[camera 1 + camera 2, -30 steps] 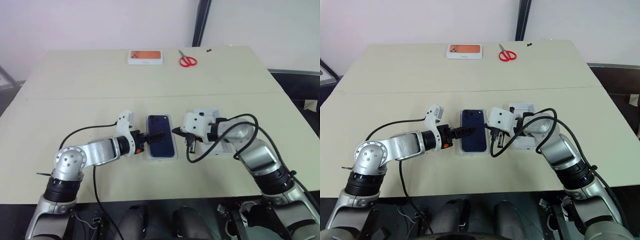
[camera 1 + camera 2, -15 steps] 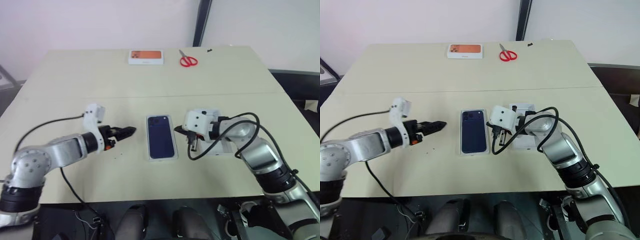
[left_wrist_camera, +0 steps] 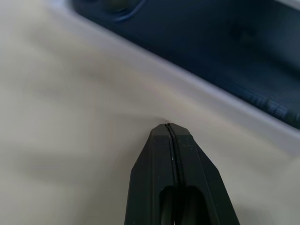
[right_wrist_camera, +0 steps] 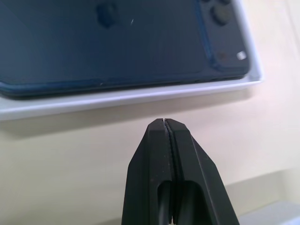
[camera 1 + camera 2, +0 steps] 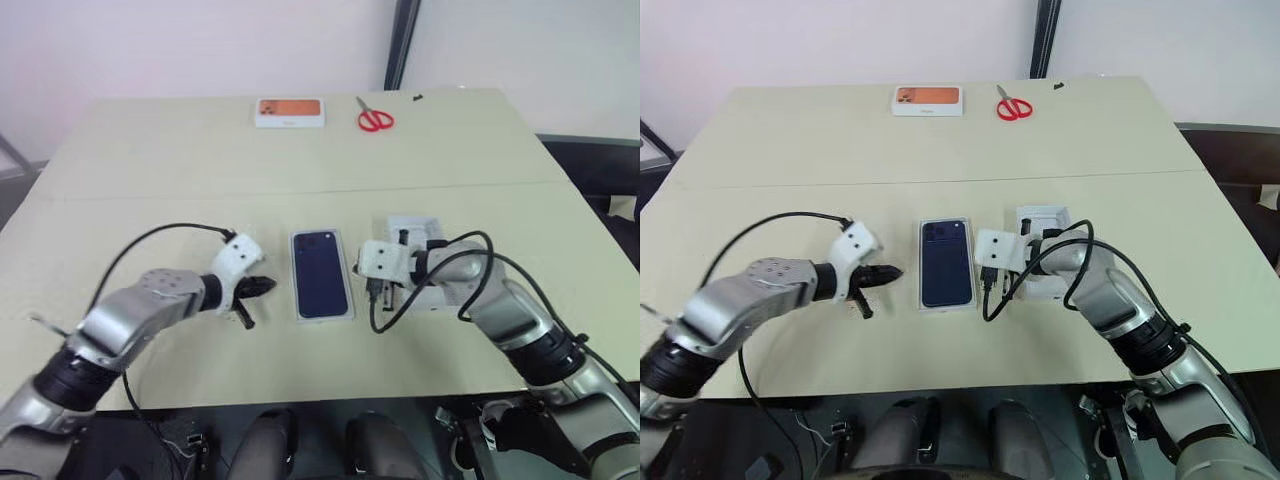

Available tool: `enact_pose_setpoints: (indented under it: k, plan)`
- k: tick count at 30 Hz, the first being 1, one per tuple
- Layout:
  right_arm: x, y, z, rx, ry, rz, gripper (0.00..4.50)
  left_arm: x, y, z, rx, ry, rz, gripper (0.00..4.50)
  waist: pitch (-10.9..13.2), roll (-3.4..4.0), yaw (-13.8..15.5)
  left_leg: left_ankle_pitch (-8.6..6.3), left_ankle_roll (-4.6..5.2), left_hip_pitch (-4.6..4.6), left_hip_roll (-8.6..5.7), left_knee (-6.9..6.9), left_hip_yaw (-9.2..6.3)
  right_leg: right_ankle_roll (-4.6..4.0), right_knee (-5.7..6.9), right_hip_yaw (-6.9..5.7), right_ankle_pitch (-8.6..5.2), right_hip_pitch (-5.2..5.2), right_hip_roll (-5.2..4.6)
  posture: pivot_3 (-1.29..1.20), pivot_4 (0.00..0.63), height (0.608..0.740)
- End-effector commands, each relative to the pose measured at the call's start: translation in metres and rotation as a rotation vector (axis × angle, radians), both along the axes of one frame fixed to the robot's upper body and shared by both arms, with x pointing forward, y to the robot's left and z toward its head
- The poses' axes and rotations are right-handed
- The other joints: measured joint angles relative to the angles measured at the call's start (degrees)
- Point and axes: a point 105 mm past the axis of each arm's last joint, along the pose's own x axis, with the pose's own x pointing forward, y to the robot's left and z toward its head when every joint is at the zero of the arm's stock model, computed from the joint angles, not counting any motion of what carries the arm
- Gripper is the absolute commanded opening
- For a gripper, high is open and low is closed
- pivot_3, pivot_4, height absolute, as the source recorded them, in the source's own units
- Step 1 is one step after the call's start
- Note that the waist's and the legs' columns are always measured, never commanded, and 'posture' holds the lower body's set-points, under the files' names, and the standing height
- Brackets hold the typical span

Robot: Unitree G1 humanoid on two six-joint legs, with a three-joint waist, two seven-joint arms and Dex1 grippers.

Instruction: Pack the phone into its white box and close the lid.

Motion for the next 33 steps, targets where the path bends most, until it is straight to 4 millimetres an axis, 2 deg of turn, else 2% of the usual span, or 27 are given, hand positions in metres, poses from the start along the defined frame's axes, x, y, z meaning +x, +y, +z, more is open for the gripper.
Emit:
enact_pose_setpoints:
  k: [1, 7, 11, 20, 26, 33]
  plan:
    - [0.000, 0.011, 0.008, -0.014, -0.066, 0.029, 0.00, 0.002, -0.015, 0.001, 0.013, -0.029, -0.054, 0.02, 0.0, 0.00, 0.0, 0.02, -0.03, -0.01, 0.00, 0.02, 0.00, 0.00, 0.02, 0.00, 0.00, 0.00, 0.00, 0.00, 0.150, 0.740]
    - [-0.006, 0.011, 0.012, -0.015, -0.073, 0.036, 0.00, -0.004, -0.048, -0.005, 0.000, -0.021, -0.153, 0.02, 0.0, 0.00, 0.5, 0.01, 0.08, 0.01, -0.01, 0.20, -0.04, 0.03, 0.06, -0.07, 0.02, 0.13, 0.00, 0.00, 0.150, 0.740]
    - [-0.012, -0.002, 0.014, -0.043, -0.068, 0.021, 0.00, -0.008, -0.063, -0.005, -0.011, -0.014, -0.204, 0.02, 0.0, 0.00, 1.5, 0.00, 0.22, 0.01, -0.04, 0.22, -0.04, 0.04, 0.07, -0.07, 0.03, 0.14, -0.02, 0.00, 0.150, 0.740]
    - [-0.035, -0.038, 0.011, -0.117, -0.021, -0.047, 0.00, -0.021, -0.105, -0.002, -0.036, -0.011, -0.371, 0.02, 0.0, 0.00, 1.4, 0.04, 0.17, -0.02, -0.07, 0.23, -0.05, 0.05, 0.04, -0.11, 0.02, 0.17, -0.06, 0.00, 0.150, 0.740]
    - [-0.042, -0.057, 0.011, -0.151, -0.006, -0.096, 0.00, -0.027, -0.118, -0.002, -0.032, 0.003, -0.451, 0.02, 0.0, 0.00, 1.4, 0.03, 0.18, -0.02, -0.07, 0.24, -0.06, 0.05, 0.06, -0.12, 0.02, 0.17, -0.05, 0.00, 0.150, 0.740]
    - [-0.044, -0.061, 0.015, -0.167, -0.010, -0.104, 0.00, -0.027, -0.121, -0.003, -0.033, 0.003, -0.470, 0.02, 0.0, 0.01, 1.4, 0.04, 0.18, -0.01, -0.07, 0.24, -0.07, 0.05, 0.07, -0.12, 0.02, 0.18, -0.04, 0.00, 0.150, 0.740]
